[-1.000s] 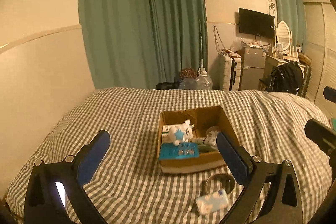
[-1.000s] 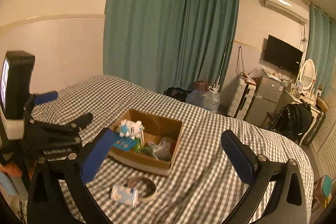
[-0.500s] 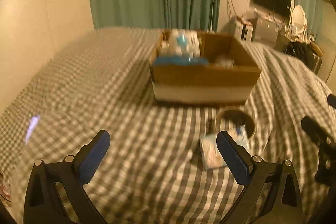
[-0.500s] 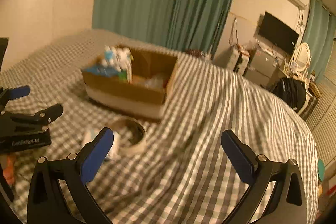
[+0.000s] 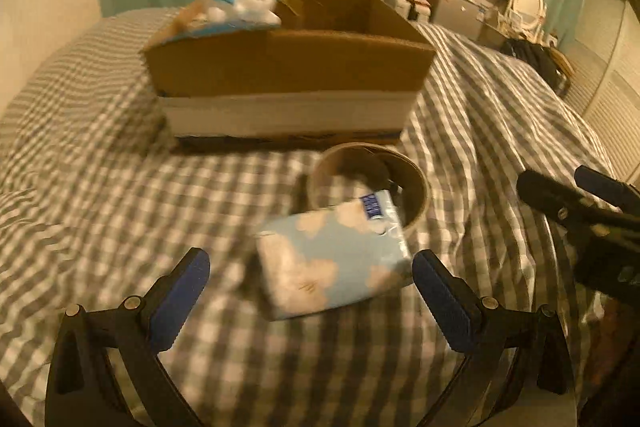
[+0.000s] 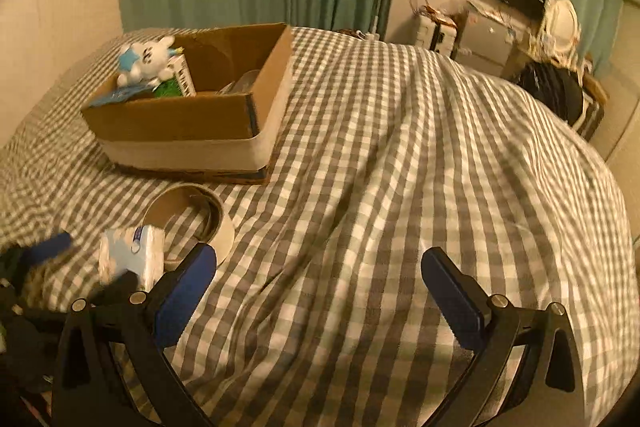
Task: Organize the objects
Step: 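Grasp the blue floral tissue pack with the left tool while the right tool grasps the tape roll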
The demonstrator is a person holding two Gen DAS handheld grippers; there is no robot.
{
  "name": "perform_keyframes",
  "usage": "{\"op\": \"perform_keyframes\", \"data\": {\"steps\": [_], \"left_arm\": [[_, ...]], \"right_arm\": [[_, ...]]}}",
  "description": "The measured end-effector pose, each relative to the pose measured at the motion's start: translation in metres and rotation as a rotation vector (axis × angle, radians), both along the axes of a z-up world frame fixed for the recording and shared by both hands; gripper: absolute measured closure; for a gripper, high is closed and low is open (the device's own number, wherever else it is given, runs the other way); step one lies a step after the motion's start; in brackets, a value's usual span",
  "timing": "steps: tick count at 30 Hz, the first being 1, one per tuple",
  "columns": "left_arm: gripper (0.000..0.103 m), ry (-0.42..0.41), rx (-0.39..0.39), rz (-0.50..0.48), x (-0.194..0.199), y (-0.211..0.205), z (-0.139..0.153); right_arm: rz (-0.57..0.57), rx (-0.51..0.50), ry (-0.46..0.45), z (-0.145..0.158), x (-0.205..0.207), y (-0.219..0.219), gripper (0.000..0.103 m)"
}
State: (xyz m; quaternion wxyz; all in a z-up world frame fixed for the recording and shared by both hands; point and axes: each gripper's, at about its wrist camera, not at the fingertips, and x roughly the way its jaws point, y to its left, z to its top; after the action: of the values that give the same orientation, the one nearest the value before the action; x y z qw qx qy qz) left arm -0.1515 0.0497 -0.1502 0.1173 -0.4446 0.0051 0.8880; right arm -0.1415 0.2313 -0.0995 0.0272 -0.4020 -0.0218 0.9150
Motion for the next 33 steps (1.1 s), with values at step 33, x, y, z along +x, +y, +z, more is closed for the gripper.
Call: {"op": "perform_keyframes", "data": {"steps": [33], "left_arm": [[0.023, -0.045, -0.112, 0.148, -0.032, -0.093, -0.006]], "right_arm": [[0.325, -0.003, -0.214, -0.061, -0.051, -0.105, 0.003]]}}
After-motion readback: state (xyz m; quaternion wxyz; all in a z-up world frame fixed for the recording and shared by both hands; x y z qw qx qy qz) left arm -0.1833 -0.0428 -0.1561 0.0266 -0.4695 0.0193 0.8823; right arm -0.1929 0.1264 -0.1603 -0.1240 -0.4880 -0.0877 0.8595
